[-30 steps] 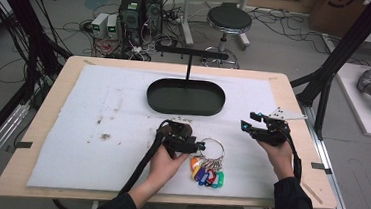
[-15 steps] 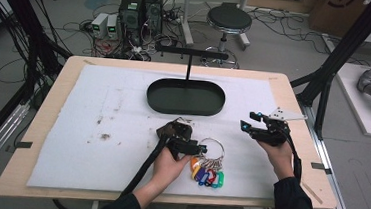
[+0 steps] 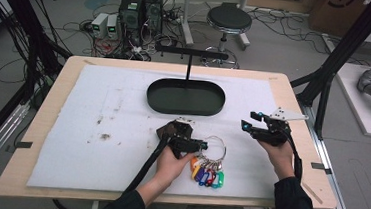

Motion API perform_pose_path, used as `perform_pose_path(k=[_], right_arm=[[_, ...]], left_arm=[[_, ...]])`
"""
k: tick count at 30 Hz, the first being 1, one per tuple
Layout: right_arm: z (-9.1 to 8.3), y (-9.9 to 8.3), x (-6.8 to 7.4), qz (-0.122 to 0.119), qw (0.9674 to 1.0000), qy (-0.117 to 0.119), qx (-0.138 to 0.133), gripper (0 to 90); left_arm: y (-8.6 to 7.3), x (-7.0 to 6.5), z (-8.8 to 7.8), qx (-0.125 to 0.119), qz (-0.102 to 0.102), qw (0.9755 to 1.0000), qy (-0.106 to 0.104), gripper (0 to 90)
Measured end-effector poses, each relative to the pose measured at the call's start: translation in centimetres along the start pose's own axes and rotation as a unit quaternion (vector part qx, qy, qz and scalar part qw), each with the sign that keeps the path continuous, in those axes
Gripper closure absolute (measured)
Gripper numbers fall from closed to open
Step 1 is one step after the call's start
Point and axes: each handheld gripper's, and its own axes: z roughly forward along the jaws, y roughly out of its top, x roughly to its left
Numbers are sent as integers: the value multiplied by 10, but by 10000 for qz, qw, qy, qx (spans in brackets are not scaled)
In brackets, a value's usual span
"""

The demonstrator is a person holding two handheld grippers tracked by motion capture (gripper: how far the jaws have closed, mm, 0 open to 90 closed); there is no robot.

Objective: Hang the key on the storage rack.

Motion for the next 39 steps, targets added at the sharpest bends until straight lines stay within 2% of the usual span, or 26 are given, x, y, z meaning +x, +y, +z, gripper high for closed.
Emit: perform_pose_path(k=[3, 4, 5, 8, 9, 12, 13, 14, 16, 18, 19, 20, 21, 22, 23, 24, 25, 28, 29, 30, 31, 34, 35, 37, 38, 39], right_arm=[[-1, 0, 1, 7, 10000, 5, 6, 425], [-1, 0, 1, 7, 10000, 5, 6, 425], [-1, 0, 0, 1, 10000, 1, 13, 425], [0, -1, 0, -28, 10000, -1, 29, 425], [-1, -1, 0, -25, 10000, -3, 26, 426], [-1, 0, 0, -19, 10000, -7, 15, 426], [-1, -1, 0, -11, 10000, -12, 15, 426], [-1, -1, 0, -11, 10000, -12, 15, 426], [-1, -1, 0, -13, 10000, -21, 13, 427], [-1, -1, -1, 4, 10000, -14, 24, 427], [-1, -1, -1, -11, 10000, -20, 30, 427], [-1, -1, -1, -11, 10000, -20, 30, 427], [0, -2, -1, -9, 10000, -22, 42, 427], [0, -2, -1, -9, 10000, -22, 42, 427], [0, -2, -1, -10, 10000, -30, 49, 427], [0, -2, -1, -10, 10000, -30, 49, 427], [0, -2, -1, 4, 10000, -36, 53, 427], [0, -2, -1, 2, 10000, -35, 53, 428], [0, -2, -1, 6, 10000, -36, 59, 428], [0, -2, -1, -11, 10000, -48, 60, 428], [0, -2, -1, -9, 10000, -52, 60, 428], [0, -2, -1, -20, 10000, -47, 59, 429], [0, -2, -2, -25, 10000, -50, 56, 429], [0, -2, -2, -13, 10000, -59, 59, 429], [0, -2, -2, -25, 10000, -66, 50, 429], [0, -2, -2, 2, 10000, -68, 59, 429]], left_arm=[[2, 1, -4, -219, 152, 9993, -279, 857], [2, 1, -4, -219, 152, 9993, -279, 858], [3, 0, -6, -237, 302, 9986, -355, 860], [3, 0, -8, -280, 362, 9978, -483, 864], [4, -1, -12, -342, 462, 9962, -652, 865], [5, -2, -15, -436, 554, 9945, -774, 867], [7, -2, -20, -524, 628, 9917, -992, 867], [7, -2, -20, -524, 628, 9917, -992, 867], [9, -2, -29, -650, 769, 9888, -1098, 867], [10, -3, -32, -684, 820, 9883, -1086, 867], [12, -4, -40, -780, 1012, 9855, -1113, 867], [12, -4, -40, -780, 1012, 9855, -1113, 868], [16, -6, -51, -899, 1212, 9824, -1103, 867], [16, -6, -51, -899, 1212, 9824, -1103, 867], [20, -8, -61, -1001, 1371, 9797, -1066, 867], [20, -8, -61, -1001, 1371, 9797, -1066, 867], [23, -9, -69, -1062, 1504, 9777, -1011, 867], [27, -8, -79, -1164, 1569, 9757, -988, 867], [30, -8, -89, -1289, 1627, 9733, -982, 867], [30, -8, -89, -1289, 1627, 9733, -982, 867], [34, -8, -99, -1404, 1683, 9707, -988, 867], [37, -8, -107, -1464, 1754, 9689, -951, 867], [41, -9, -117, -1566, 1855, 9657, -917, 868], [43, -9, -125, -1666, 1887, 9635, -914, 867], [43, -9, -125, -1666, 1887, 9635, -914, 867], [46, -9, -134, -1799, 1939, 9604, -872, 867]])
